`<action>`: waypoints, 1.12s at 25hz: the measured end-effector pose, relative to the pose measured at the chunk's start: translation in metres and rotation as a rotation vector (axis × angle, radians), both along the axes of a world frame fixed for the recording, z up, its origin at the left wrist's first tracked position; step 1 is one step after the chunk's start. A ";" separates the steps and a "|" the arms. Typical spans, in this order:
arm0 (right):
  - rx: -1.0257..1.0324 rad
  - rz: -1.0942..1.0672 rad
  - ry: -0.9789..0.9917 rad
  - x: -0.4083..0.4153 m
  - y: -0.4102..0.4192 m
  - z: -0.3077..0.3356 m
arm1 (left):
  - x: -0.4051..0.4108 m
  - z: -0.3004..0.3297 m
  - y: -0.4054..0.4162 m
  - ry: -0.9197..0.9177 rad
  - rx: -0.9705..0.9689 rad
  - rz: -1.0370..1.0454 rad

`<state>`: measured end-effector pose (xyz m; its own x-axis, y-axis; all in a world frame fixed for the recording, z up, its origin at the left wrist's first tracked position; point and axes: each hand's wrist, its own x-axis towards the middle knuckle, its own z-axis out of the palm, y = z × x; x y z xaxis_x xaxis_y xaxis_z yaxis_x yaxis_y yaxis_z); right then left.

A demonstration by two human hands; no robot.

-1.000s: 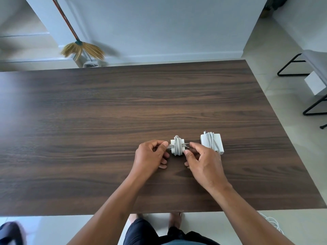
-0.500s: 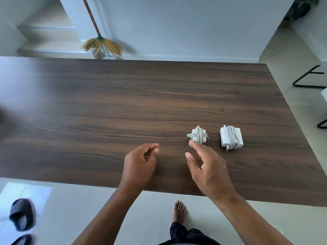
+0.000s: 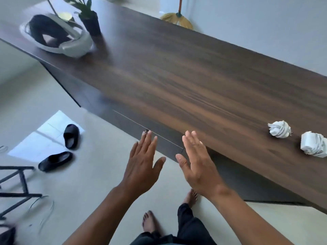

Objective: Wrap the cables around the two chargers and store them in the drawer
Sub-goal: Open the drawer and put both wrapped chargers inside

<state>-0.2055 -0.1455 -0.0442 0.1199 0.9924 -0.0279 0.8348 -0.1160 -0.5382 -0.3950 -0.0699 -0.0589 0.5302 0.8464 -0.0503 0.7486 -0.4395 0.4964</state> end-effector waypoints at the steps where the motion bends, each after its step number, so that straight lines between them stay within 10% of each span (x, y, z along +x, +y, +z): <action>1: -0.003 0.037 -0.021 -0.016 0.006 -0.008 | -0.015 -0.004 -0.001 0.036 -0.003 0.007; 16: -0.334 0.182 -0.201 -0.059 0.118 -0.224 | -0.049 -0.226 0.097 0.376 -0.177 0.042; 28: -0.314 0.159 -0.289 -0.039 0.183 -0.370 | 0.011 -0.404 0.214 0.153 -0.168 0.216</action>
<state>-0.2445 0.0376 -0.4138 0.0136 0.9480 -0.3179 0.9662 -0.0944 -0.2401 -0.3838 0.1443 -0.4625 0.3144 0.9119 -0.2640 0.8875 -0.1836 0.4228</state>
